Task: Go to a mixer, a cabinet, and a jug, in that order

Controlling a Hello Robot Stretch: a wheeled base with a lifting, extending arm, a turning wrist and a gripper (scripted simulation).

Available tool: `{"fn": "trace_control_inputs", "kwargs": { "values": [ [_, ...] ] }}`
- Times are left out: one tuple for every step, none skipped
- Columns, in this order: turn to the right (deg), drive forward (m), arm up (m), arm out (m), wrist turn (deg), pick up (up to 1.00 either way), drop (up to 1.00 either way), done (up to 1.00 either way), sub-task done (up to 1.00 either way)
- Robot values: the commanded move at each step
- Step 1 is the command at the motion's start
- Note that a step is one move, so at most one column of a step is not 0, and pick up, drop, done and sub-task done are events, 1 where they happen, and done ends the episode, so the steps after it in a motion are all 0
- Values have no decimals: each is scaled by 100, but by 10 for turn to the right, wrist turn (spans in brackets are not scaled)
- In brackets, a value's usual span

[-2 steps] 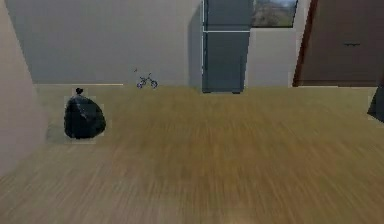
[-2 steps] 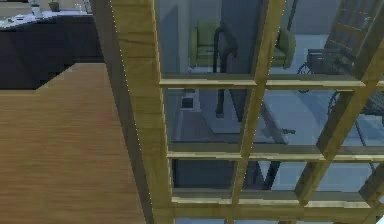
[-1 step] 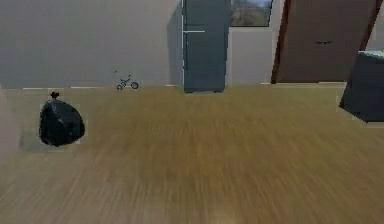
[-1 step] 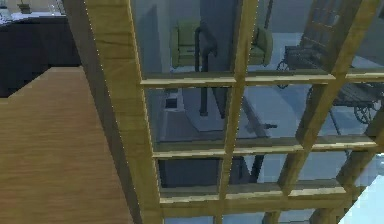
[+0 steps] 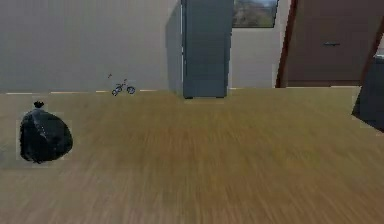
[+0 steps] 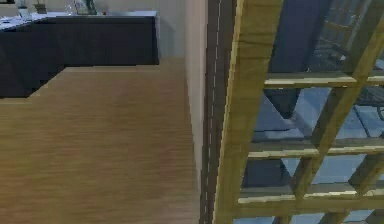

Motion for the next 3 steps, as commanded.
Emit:
{"fn": "trace_control_inputs", "kwargs": {
  "values": [
    [360,0,0,0,0,0,0,0,0],
    [0,40,0,0,0,0,0,0,0],
    [240,0,0,0,0,0,0,0,0]
  ]
}}
